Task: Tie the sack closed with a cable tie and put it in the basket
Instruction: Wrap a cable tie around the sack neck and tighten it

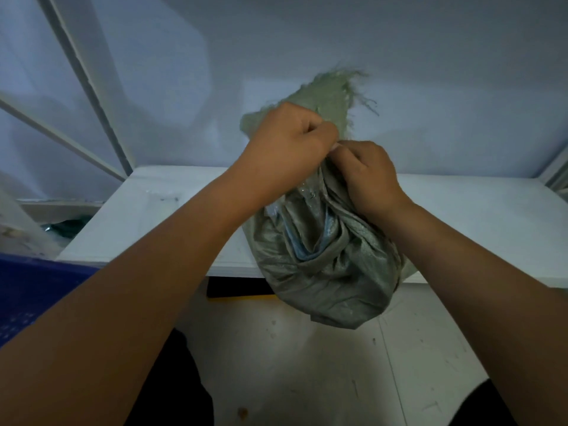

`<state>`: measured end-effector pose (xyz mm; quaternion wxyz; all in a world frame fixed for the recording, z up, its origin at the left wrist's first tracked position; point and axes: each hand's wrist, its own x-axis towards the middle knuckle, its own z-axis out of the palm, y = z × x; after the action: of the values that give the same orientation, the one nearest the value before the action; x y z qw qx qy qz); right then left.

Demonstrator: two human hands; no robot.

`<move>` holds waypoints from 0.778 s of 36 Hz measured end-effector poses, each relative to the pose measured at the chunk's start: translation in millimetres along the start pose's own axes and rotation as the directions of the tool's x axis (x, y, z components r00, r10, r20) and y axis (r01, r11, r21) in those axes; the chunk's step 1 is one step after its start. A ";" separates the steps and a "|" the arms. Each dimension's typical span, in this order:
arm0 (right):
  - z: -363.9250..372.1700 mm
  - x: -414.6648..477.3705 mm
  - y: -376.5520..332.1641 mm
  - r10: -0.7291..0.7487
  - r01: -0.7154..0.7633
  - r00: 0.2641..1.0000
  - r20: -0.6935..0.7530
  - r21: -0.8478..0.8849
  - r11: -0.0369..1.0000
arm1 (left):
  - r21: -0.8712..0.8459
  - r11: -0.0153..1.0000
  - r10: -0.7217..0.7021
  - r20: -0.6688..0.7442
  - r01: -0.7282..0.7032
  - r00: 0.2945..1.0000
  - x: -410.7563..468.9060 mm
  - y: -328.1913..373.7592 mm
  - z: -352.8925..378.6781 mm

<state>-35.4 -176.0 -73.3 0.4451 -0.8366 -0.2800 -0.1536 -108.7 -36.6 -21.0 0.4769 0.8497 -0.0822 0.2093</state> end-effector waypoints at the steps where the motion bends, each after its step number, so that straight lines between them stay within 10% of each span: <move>1: -0.2 -0.4 -3.4 0.054 -0.055 0.997 0.062 0.026 0.998 | 0.010 1.000 -0.017 0.001 0.017 1.000 1.8 -3.2 -1.8; 10: -4.1 -0.5 -6.3 0.197 -0.237 0.969 0.148 0.335 0.912 | 0.071 0.976 -0.213 0.147 0.205 0.966 7.9 -21.4 -19.4; 20: -2.2 2.4 8.0 -0.085 0.080 0.996 0.036 0.127 0.989 | -0.140 0.796 -0.494 0.411 0.588 0.766 5.1 -33.7 -9.4; 28: -3.3 1.7 -0.2 -0.090 0.090 0.996 -0.018 0.008 0.996 | -0.250 0.882 -0.371 0.155 0.400 0.916 3.8 -31.4 1.2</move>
<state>-34.2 -178.2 -70.4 0.4438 -0.8197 -0.3142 -0.1798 -94.3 -20.7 -44.2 0.6181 0.7835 0.0357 0.0528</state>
